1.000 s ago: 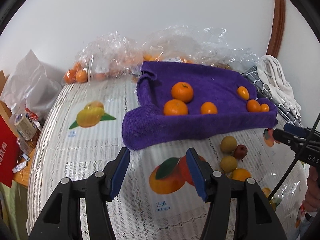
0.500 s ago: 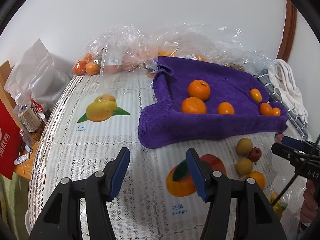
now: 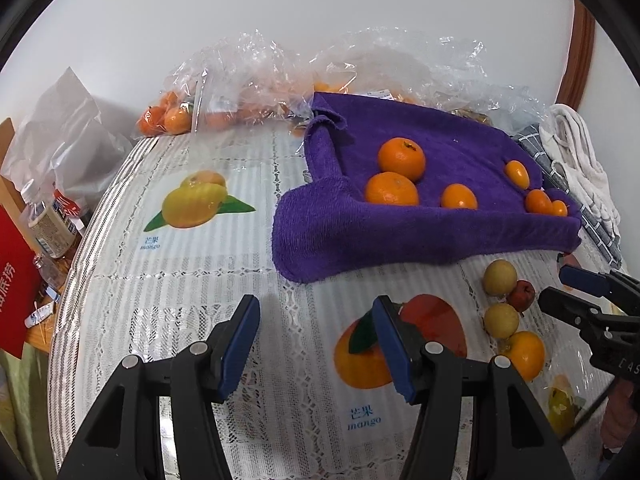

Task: Organize fruits
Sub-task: 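Grasp a small red fruit with the right tool while the left tool grasps an orange, then carry the red fruit in the right tool while the left tool carries its orange to the towel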

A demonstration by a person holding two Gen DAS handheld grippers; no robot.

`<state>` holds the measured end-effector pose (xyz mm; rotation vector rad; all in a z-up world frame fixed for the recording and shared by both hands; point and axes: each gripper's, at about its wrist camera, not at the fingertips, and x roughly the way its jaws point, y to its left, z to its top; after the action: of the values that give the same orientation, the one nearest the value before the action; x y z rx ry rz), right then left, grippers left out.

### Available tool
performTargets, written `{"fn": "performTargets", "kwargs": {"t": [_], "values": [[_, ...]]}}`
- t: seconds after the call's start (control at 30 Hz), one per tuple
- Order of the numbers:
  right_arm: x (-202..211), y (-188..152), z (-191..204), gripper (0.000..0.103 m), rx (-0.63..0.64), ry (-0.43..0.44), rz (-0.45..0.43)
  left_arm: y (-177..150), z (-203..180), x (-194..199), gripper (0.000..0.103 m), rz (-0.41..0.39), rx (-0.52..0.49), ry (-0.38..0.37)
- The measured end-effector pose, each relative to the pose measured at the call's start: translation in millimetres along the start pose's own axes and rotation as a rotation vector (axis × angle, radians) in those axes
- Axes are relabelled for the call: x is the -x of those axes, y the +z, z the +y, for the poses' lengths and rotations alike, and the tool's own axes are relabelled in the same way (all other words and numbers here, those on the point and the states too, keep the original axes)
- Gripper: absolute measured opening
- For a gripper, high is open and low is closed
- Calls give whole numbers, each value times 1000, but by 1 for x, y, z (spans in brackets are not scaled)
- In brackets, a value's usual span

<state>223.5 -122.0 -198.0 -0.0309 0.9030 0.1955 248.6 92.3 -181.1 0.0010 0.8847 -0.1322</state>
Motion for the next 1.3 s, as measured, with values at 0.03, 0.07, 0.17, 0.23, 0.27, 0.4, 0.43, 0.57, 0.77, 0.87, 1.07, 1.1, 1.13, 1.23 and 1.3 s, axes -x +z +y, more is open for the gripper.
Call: {"fn": "performTargets", "kwargs": {"t": [0.03, 0.07, 0.17, 0.23, 0.27, 0.4, 0.43, 0.57, 0.77, 0.87, 1.07, 1.1, 1.13, 1.23, 1.3], "values": [[0, 0, 3, 59, 9, 3, -6, 0, 0, 1, 56, -5, -2, 1], [-1, 1, 5, 55, 15, 5, -7, 0, 0, 1, 56, -11, -2, 0], [-5, 2, 14, 48, 47, 30, 8, 1, 1, 4, 57, -30, 0, -11], [-9, 2, 17, 44, 59, 42, 23, 1, 0, 5, 57, -35, -1, -15], [-12, 2, 19, 40, 65, 47, 31, 1, -1, 5, 57, -35, -4, -16], [-19, 2, 25, 30, 86, 53, 40, 1, -3, 4, 57, -27, -18, -21], [-21, 3, 27, 27, 94, 45, 41, 0, -4, 4, 56, -27, -21, -25], [-21, 3, 28, 23, 108, 27, 29, 0, -4, 2, 56, -10, -21, -47], [11, -10, -2, 23, 67, -56, -29, -3, -5, 4, 56, -9, -26, -69], [27, -22, -29, 23, 25, -121, -34, -4, -14, 12, 56, -43, -65, -49], [51, -51, -72, 23, -40, -195, -27, -13, -53, 40, 56, -50, -117, -131], [54, -54, -76, 23, -49, -198, -29, -15, -62, 45, 56, -46, -118, -164], [58, -59, -80, 24, -59, -206, -34, -16, -68, 47, 56, -41, -115, -184], [70, -67, -91, 24, -78, -203, -52, -20, -87, 48, 56, -13, -104, -223], [78, -71, -95, 24, -87, -196, -64, -25, -97, 44, 56, 11, -97, -210]]}}
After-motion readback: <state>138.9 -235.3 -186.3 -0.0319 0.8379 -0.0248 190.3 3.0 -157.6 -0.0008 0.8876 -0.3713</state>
